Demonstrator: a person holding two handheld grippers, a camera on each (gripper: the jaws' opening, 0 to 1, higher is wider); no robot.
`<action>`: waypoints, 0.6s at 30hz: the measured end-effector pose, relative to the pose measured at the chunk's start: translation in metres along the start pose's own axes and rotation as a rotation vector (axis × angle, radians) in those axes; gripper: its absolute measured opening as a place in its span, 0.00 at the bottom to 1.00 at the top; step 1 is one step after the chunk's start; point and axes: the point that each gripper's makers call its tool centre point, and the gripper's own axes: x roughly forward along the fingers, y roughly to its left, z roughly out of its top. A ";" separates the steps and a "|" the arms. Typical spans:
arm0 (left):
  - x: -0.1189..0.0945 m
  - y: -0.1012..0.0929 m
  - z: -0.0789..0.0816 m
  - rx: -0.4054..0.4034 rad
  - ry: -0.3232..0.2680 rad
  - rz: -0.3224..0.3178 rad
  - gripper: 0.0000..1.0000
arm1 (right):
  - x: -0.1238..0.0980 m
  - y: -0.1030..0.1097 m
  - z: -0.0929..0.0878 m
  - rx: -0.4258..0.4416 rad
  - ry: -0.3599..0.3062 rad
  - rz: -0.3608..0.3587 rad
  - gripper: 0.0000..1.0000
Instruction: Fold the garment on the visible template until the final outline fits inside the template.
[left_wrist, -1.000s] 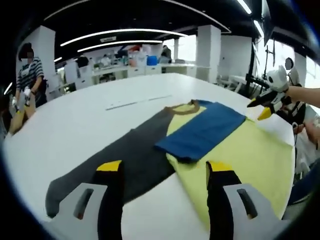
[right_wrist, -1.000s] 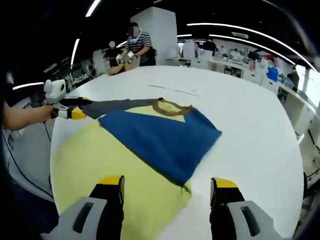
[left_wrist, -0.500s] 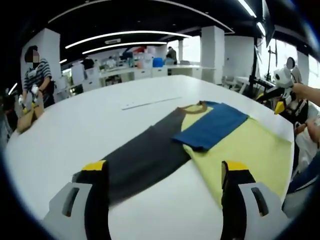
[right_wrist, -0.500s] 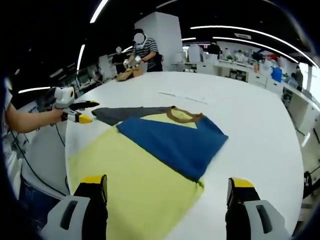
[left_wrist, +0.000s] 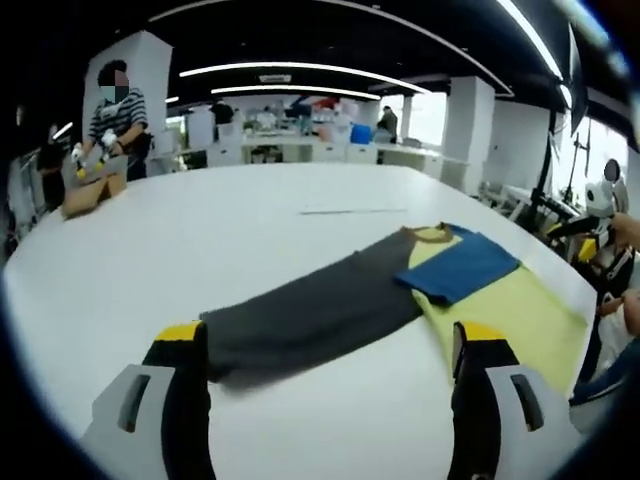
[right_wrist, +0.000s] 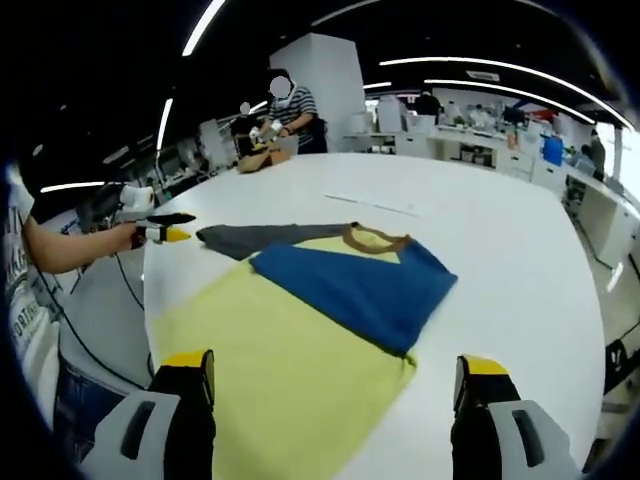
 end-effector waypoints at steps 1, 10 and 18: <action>-0.002 0.002 0.000 -0.007 -0.002 0.012 0.98 | -0.001 0.000 0.000 0.000 0.000 -0.002 0.99; -0.019 0.029 -0.016 -0.065 0.018 0.101 0.83 | -0.013 -0.002 0.000 0.015 -0.011 -0.026 0.95; -0.027 0.057 -0.030 -0.113 0.033 0.172 0.62 | -0.020 -0.006 -0.006 0.040 -0.009 -0.050 0.91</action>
